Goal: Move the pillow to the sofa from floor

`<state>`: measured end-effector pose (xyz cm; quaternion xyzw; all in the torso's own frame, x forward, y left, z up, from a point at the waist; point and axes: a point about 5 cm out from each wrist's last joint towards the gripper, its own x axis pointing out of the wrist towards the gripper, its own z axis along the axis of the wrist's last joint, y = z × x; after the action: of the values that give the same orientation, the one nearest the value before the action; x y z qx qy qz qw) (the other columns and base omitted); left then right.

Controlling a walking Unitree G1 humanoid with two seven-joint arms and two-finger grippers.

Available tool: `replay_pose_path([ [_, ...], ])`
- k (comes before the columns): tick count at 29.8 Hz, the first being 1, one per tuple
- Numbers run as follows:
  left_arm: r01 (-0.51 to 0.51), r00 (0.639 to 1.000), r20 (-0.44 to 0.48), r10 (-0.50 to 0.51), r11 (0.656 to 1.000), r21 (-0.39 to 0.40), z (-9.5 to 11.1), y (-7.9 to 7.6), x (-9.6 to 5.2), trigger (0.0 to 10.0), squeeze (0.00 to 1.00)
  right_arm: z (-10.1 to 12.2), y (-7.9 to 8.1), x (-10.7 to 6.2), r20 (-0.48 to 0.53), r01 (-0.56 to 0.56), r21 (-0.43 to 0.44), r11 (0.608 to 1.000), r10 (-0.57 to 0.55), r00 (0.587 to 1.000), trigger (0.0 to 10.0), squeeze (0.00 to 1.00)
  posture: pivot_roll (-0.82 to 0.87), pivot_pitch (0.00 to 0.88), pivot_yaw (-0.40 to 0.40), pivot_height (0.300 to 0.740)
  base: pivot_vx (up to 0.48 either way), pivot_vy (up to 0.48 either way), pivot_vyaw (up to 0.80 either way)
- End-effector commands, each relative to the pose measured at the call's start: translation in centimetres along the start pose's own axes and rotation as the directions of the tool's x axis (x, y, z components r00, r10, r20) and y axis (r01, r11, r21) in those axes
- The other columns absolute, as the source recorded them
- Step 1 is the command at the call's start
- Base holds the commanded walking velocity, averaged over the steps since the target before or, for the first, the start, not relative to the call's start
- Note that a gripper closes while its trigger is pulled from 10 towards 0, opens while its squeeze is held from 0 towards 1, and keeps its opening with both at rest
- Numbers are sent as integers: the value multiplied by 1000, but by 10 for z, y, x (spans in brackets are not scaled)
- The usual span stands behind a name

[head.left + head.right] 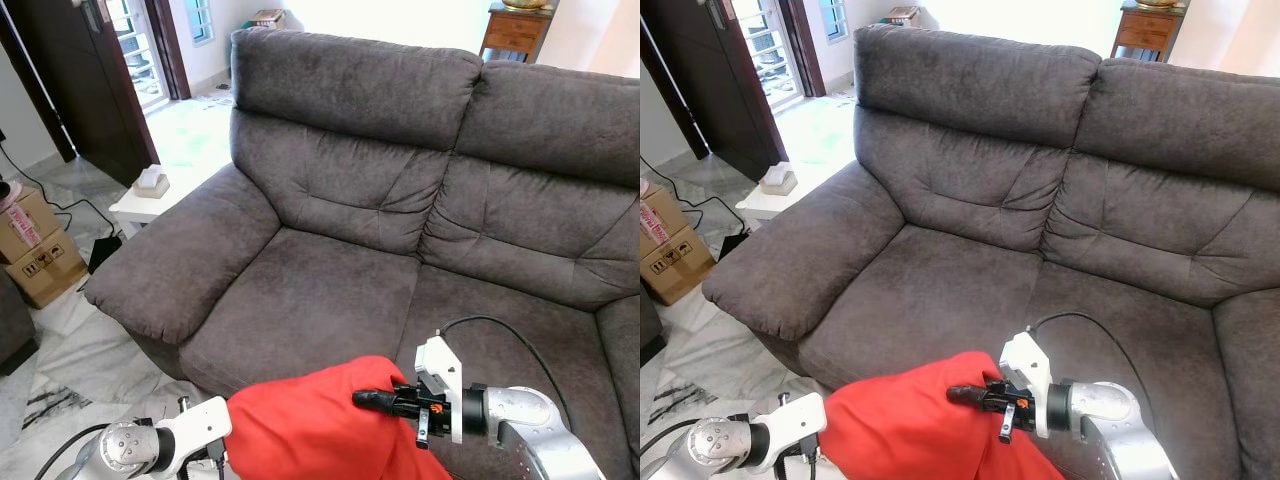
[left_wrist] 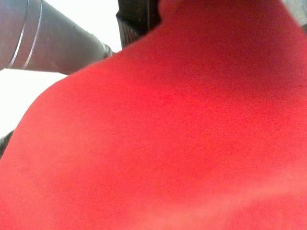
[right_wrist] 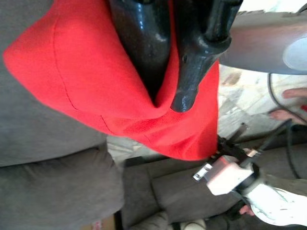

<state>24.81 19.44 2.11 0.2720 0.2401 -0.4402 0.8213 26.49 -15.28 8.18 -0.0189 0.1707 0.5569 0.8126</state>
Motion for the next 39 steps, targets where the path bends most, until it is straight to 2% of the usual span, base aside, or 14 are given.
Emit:
replay_pose_path([
  [1, -30, 994, 110, 29, 1000, 6, 21, 6, 0, 0, 0, 8, 0, 7, 59, 9, -39, 999, -7, 998, 10000, 0, 84, 62, -7, 740, 0, 0, 0],
  [6, -86, 969, 224, 100, 994, -71, 42, 11, -1, 0, 0, -4, -8, 9, 43, 139, -19, 990, -138, 989, 10000, 0, 87, 72, -2, 740, 0, 0, 0],
  [8, -172, 922, 316, 223, 968, -182, 60, 19, 0, 0, 0, -15, -15, 4, 9, 263, -2, 965, -263, 965, 10000, 0, 92, 71, -3, 740, 0, 0, 0],
  [9, -172, 922, 316, 223, 968, -182, 60, 19, 0, 0, 0, -15, -15, 4, 9, 263, -2, 965, -263, 965, 10000, 0, 92, 71, -3, 740, 0, 0, 0],
  [11, -260, 875, 350, 336, 934, -246, 73, 26, 1, 0, 0, -24, -17, -1, -7, 353, 18, 935, -353, 936, 10000, 0, 93, 73, -2, 740, 0, 0, 0],
  [12, -298, 847, 364, 388, 913, -280, 82, 26, 5, 2196, 0, -32, -19, -3, -19, 458, 43, 888, -458, 889, 10000, 0, 85, 76, 0, 740, 0, 0, 0],
  [13, -329, 832, 355, 427, 894, -305, 84, 26, 8, 10000, 0, -33, -24, -5, 0, 556, 69, 828, -557, 830, 10000, 0, 80, 78, 2, 740, 0, 0, 0],
  [16, -384, 800, 331, 500, 851, -357, 86, 27, 13, 10000, 0, -33, -31, -9, 35, 694, 184, 696, -710, 703, 10000, 0, 80, 78, 2, 740, 0, 0, 0],
  [18, -404, 781, 322, 535, 826, -394, 86, 29, 13, 10000, 0, -31, -32, -10, 54, 707, 239, 666, -736, 675, 10000, 0, 75, 77, 3, 740, 0, 0, 0],
  [19, -447, 724, 294, 624, 749, -489, 87, 33, 12, 10000, 0, -27, -33, -11, 93, 725, 384, 571, -806, 585, 10000, 0, 65, 76, 6, 740, 0, 0, 0],
  [20, -465, 697, 275, 662, 709, -530, 88, 36, 11, 10000, 0, -25, -32, -9, 110, 720, 425, 549, -821, 561, 10000, 0, 65, 76, 8, 740, 0, 0, 0],
  [22, -501, 655, 249, 714, 657, -564, 90, 40, 10, 10000, 0, -23, -30, -5, 118, 729, 429, 534, -833, 541, 10000, 0, 67, 76, 8, 740, 0, 0, 0],
  [28, -540, 625, 235, 745, 630, -558, 92, 42, 9, 10000, 0, -22, -30, -1, 106, 743, 455, 491, -859, 502, 10000, 0, 70, 74, 0, 740, 0, 0, -429],
  [39, -542, 644, 235, 728, 650, -532, 93, 36, 13, 10000, 0, -24, -31, -1, 73, 780, 438, 447, -883, 465, 10000, 0, 71, 74, -1, 740, 0, 0, -800],
])
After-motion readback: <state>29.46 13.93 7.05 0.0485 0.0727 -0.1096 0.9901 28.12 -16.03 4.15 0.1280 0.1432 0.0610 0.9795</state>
